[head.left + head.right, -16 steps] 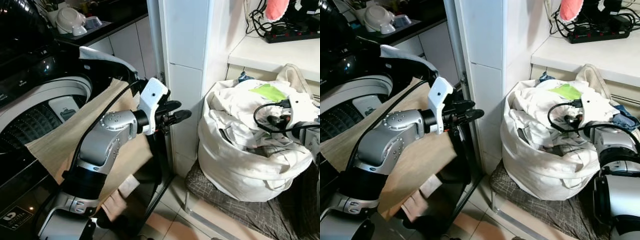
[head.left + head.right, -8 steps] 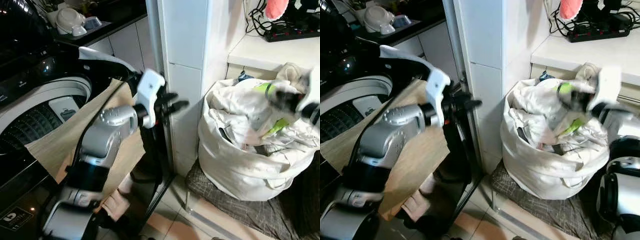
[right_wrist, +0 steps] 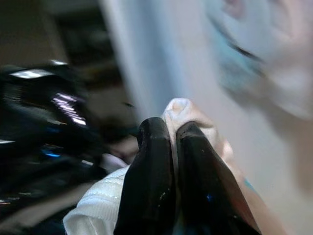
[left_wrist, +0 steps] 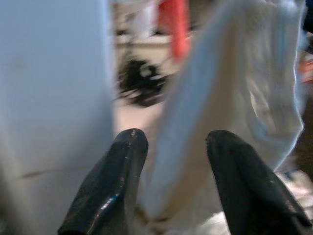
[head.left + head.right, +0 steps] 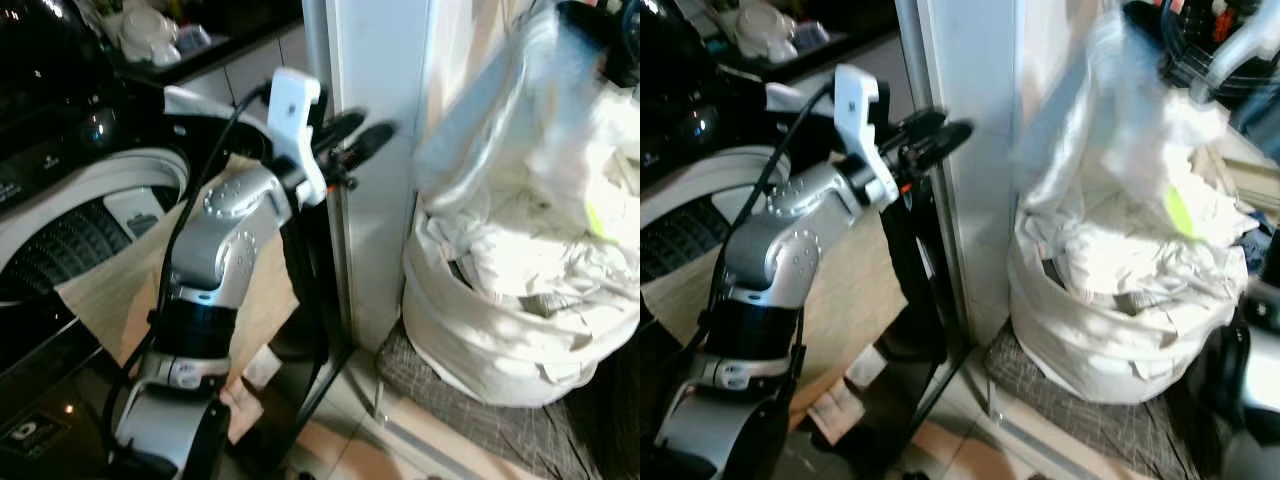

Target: Clothes washing

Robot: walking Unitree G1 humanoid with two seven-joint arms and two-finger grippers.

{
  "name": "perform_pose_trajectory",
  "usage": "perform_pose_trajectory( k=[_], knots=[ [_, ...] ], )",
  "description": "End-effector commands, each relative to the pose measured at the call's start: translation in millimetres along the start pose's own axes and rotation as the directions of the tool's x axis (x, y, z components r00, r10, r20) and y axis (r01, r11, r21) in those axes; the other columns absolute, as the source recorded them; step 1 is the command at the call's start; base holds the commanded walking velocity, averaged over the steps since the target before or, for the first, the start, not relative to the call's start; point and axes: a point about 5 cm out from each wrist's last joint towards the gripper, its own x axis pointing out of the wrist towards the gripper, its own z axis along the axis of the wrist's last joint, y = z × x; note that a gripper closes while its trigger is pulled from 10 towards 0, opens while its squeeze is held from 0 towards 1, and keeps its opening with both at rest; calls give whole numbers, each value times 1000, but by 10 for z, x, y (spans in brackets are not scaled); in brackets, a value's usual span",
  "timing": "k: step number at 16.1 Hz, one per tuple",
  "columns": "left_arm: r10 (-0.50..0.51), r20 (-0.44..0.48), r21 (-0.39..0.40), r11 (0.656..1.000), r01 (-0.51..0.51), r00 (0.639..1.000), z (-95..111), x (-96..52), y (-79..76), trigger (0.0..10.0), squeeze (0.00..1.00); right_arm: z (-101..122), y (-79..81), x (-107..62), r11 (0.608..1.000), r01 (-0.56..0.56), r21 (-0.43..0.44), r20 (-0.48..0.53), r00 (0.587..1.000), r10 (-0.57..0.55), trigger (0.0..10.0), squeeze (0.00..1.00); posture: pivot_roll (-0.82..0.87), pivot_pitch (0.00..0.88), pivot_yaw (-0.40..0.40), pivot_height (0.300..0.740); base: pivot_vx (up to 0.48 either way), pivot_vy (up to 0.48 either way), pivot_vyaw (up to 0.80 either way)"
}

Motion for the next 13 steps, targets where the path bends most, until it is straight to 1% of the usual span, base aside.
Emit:
perform_pose_trajectory(
  k=[1, 2, 3, 4, 5, 6, 7, 8, 9, 10, 11, 12, 13],
  knots=[
    [-41, 1, -20, 999, 41, 999, 23, 21, -58, 10000, 1000, 97, 181, 50, 996, -86, 8, 25, 996, 85, 0, 0, -175, 0, 142, 740, 0, 0, 0],
    [-76, 23, -60, 995, 77, 997, 20, 45, -122, 10000, 1000, 125, 272, 87, 992, -124, 27, 34, 992, 123, 0, 0, -178, 0, 139, 740, 0, 0, 0],
    [-96, 33, -86, 991, 98, 995, -5, 82, -186, 10000, 1000, 158, 382, 138, 982, -175, 67, 50, 984, 172, 0, 0, -177, 0, 132, 740, 0, 0, 0],
    [-105, 36, -86, 991, 107, 994, -12, 94, -208, 10000, 1000, 169, 424, 156, 976, -200, 81, 56, 979, 196, 0, 0, -177, 0, 131, 740, 0, 0, 0],
    [-118, 72, -112, 986, 126, 990, 17, 115, -252, 10000, 1000, 181, 489, 180, 965, -240, 107, 60, 970, 234, 0, 0, -174, 0, 124, 740, 0, 0, 0],
    [-143, 118, -164, 973, 162, 983, 68, 122, -302, 10000, 1000, 182, 545, 206, 958, -261, 123, 55, 965, 256, 0, 0, -172, 0, 121, 740, 0, 0, 0],
    [-179, 145, -192, 960, 205, 973, 94, 118, -357, 10000, 1000, 175, 592, 230, 953, -276, 129, 46, 961, 272, 0, 0, -172, 0, 119, 740, 0, 0, 0],
    [-193, 150, -193, 956, 221, 970, 94, 114, -375, 10000, 1000, 172, 600, 236, 951, -280, 133, 46, 960, 276, 0, 0, -171, 0, 118, 740, 0, 0, 0],
    [-265, 190, -248, 919, 307, 945, 97, 59, -450, 10000, 1000, 159, 621, 251, 953, -271, 136, 41, 963, 267, 0, 0, -173, 0, 119, 740, 0, 0, 0],
    [-292, 225, -287, 892, 349, 930, 90, -2, -450, 10000, 1000, 149, 611, 257, 960, -249, 130, 36, 968, 247, 0, 0, -173, 0, 118, 740, 0, 0, 0],
    [-296, 234, -309, 881, 359, 926, 75, -47, -418, 10000, 1000, 146, 603, 258, 962, -242, 128, 34, 970, 240, 0, 0, -175, 0, 119, 740, 0, 0, 0],
    [-302, 252, -350, 857, 377, 919, 49, -158, -327, 10000, 1000, 140, 577, 258, 967, -225, 122, 25, 974, 223, 0, 0, -176, 0, 118, 740, 0, 0, 0],
    [-272, 259, -370, 858, 356, 927, 53, -242, -216, 10000, 1000, 121, 533, 250, 973, -199, 118, 12, 980, 199, 0, 0, -174, 0, 117, 740, 0, 0, 0]
  ],
)
